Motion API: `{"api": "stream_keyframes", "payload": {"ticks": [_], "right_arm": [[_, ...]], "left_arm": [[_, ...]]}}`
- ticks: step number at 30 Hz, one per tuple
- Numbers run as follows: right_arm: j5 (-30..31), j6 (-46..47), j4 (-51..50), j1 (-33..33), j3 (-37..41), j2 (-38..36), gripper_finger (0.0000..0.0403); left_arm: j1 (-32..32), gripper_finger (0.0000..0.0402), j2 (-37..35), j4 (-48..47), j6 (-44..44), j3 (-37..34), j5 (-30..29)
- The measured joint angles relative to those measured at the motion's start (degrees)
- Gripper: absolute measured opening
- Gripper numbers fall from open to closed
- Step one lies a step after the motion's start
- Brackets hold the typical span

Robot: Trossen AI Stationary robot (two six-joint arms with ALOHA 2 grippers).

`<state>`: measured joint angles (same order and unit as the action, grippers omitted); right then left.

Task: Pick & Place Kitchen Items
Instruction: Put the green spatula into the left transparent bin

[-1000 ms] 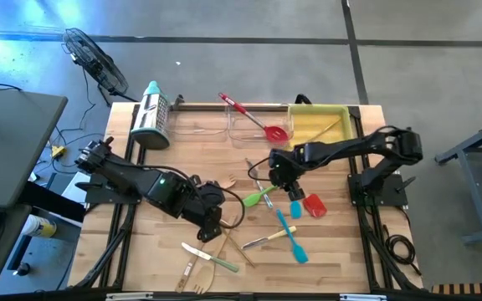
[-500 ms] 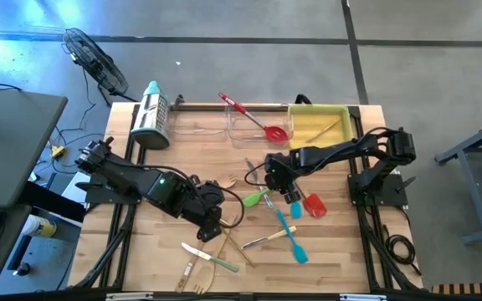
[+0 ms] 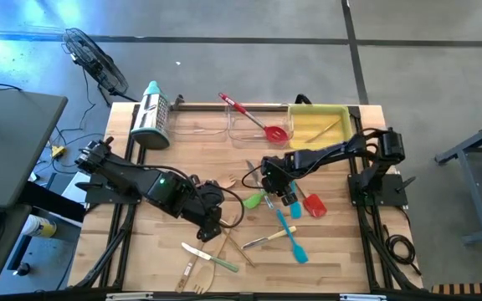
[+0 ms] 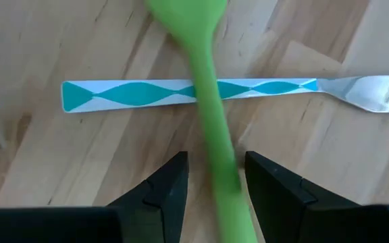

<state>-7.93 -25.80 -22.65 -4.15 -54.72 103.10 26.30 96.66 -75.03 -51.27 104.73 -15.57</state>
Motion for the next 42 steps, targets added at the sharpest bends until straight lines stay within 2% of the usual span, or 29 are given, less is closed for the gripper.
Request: {"api": "stream_keyframes", "payload": {"ticks": [6,14,24,31,38,42], "right_arm": [[0.4,0.0,-0.6,0.0,-0.2,2.3,0.0125],[1.6,0.7,-1.4,0.1,-0.1,2.3,0.0025],[1.7,5.0,-3.3,0.1,0.2,1.1,0.0024],[4.2,5.5,-8.5,0.4,0.9,-5.5,0.0024],[5.6,6.3,-9.3,0.5,0.6,-11.0,0.0024],[8.5,6.2,-9.9,0.8,0.5,-13.5,0.0024]], "left_arm": [[0.0,0.0239,0.0,0.0,0.0,-0.1,0.1],[0.0,0.0239,0.0,0.2,0.0,-0.5,0.3],[0.0,0.0239,0.0,1.7,0.4,-0.5,-0.5],[0.0,0.0239,0.0,2.1,0.0,-0.5,-0.6],[-0.1,0.0239,0.0,2.1,0.1,-0.5,-1.8],[-0.1,0.0239,0.0,2.1,0.4,-0.5,-2.3]]}}
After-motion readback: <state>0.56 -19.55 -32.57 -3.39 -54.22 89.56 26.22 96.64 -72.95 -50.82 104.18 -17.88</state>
